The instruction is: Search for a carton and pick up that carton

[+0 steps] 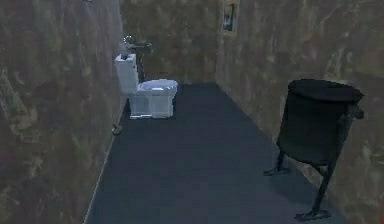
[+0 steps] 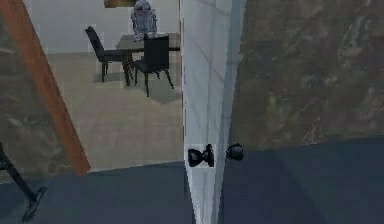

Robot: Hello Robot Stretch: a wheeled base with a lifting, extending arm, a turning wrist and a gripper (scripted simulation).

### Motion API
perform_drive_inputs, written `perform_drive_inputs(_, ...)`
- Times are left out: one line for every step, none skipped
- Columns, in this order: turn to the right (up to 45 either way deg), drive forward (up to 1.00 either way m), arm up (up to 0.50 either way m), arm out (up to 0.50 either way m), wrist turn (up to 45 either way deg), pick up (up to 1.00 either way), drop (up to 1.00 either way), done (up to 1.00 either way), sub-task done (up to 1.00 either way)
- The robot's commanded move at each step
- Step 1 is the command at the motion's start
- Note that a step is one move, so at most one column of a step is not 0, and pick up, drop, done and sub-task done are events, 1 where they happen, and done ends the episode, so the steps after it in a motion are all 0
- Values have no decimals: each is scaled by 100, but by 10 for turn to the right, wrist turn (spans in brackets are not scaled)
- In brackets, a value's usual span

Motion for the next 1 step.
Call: perform_drive_inputs(0, 10, 0, 0, 0, 0, 0, 0, 0)
